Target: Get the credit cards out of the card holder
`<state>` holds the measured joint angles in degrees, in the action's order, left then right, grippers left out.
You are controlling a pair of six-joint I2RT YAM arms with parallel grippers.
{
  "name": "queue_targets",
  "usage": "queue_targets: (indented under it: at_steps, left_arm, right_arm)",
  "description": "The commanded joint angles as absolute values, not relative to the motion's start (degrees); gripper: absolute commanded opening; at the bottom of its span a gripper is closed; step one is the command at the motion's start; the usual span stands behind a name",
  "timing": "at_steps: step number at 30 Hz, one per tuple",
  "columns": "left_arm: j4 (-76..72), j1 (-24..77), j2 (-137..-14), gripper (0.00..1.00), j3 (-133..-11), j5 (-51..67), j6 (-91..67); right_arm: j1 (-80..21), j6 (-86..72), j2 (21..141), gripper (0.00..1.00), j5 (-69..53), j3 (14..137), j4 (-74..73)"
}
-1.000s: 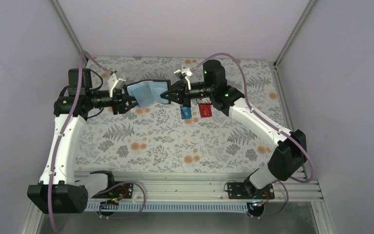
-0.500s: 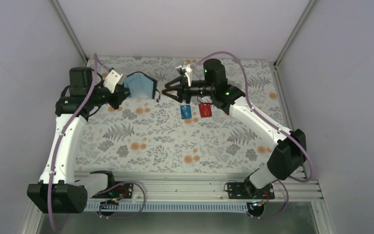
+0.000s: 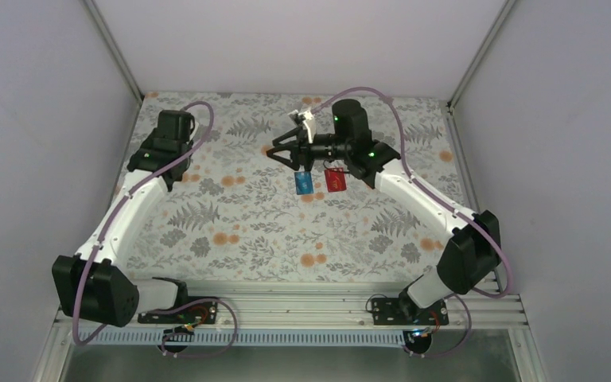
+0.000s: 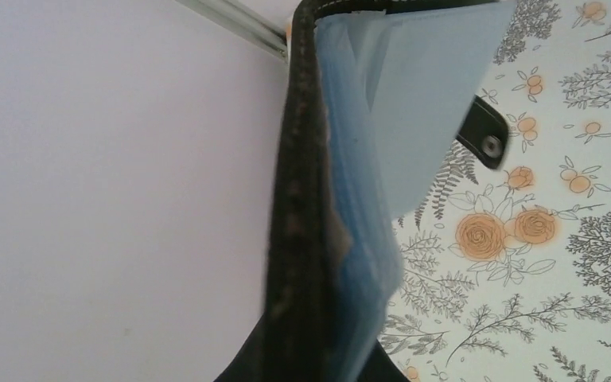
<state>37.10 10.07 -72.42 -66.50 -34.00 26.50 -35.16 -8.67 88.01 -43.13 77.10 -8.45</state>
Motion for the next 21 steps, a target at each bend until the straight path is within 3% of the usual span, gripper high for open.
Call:
queue_targets:
  at_steps: [1, 4, 6, 9, 17, 21]
  left_arm:
    - [37.31, 11.28, -73.68, 0.02, -69.34, -36.85, 25.57]
    - [44.13, 11.2, -73.48, 0.02, -73.8, -13.02, 21.17]
    - [47.02, 11.1, -72.75, 0.02, -75.99, 11.37, 21.37]
    - [49.43, 11.07, -72.51, 0.02, -77.57, 31.14, 22.28]
    - [50.77, 10.97, -71.08, 0.03, -75.89, 48.22, 25.93]
    - [54.09, 10.5, -68.02, 0.02, -75.5, 59.19, 31.85]
  right_arm:
    - [-37.94, -6.47, 86.25, 0.47, -51.61, 77.01, -4.3]
    - [-38.55, -6.6, 86.05, 0.47, -52.52, 76.96, -3.44]
    - [-38.97, -7.27, 86.06, 0.47, -53.81, 76.63, -1.84]
    - [-40.24, -8.69, 86.24, 0.45, -55.69, 76.05, 1.43]
    - [-41.46, -13.41, 88.24, 0.29, -44.55, 75.29, 4.04]
    - [-40.79, -12.0, 87.5, 0.27, -45.26, 74.19, 3.65]
